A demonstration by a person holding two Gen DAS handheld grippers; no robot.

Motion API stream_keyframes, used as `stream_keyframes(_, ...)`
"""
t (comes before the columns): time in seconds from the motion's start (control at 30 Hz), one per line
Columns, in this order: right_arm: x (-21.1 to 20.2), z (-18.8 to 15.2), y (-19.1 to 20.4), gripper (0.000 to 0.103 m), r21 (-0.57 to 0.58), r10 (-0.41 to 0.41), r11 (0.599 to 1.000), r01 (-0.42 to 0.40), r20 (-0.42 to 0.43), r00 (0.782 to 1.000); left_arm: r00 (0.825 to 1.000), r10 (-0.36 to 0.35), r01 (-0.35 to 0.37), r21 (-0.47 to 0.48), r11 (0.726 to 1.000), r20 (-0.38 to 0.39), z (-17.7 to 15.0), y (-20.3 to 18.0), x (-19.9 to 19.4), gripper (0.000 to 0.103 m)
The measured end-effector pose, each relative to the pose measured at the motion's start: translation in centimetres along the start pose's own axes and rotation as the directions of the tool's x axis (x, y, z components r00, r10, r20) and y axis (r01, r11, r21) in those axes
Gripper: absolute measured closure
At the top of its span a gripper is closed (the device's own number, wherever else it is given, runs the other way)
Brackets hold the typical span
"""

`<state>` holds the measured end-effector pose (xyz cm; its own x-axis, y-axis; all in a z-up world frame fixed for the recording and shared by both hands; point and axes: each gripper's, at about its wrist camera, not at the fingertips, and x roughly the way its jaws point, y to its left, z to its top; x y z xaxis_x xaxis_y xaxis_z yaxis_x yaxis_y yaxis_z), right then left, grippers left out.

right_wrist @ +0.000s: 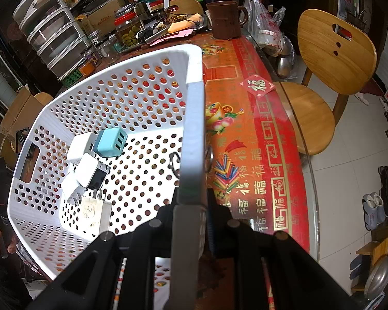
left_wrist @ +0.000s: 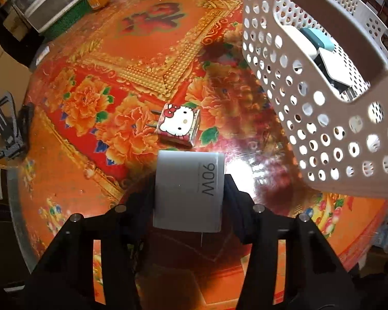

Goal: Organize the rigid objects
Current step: 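Grasp the large printed white charger with the left tool, carry over basket, then lower the large printed charger into the basket and open the left tool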

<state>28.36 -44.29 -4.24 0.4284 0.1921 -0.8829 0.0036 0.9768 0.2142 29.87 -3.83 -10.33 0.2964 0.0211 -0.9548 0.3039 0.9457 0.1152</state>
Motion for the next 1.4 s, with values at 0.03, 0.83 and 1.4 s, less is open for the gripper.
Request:
stream_keyframes(0.03, 0.0, 0.0, 0.0, 0.087, 0.000, 0.000, 1.000, 0.000, 0.000, 1.000, 1.000, 0.011, -0.011, 0.001, 1.000, 0.004, -0.2, -0.1, -0.1, 0.055)
stream_keyframes(0.83, 0.0, -0.1, 0.1, 0.087, -0.003, -0.002, 1.000, 0.002, -0.001, 1.000, 0.957, 0.152, -0.151, -0.022, 0.988, 0.247, 2.2, 0.4, -16.6, 0.055)
stream_keyframes(1.4, -0.1, 0.0, 0.2, 0.087, -0.006, -0.004, 1.000, 0.004, -0.004, 1.000, 0.971, 0.068, -0.119, 0.214, 0.970, 0.230, 10.9, -15.0, -16.2, 0.055)
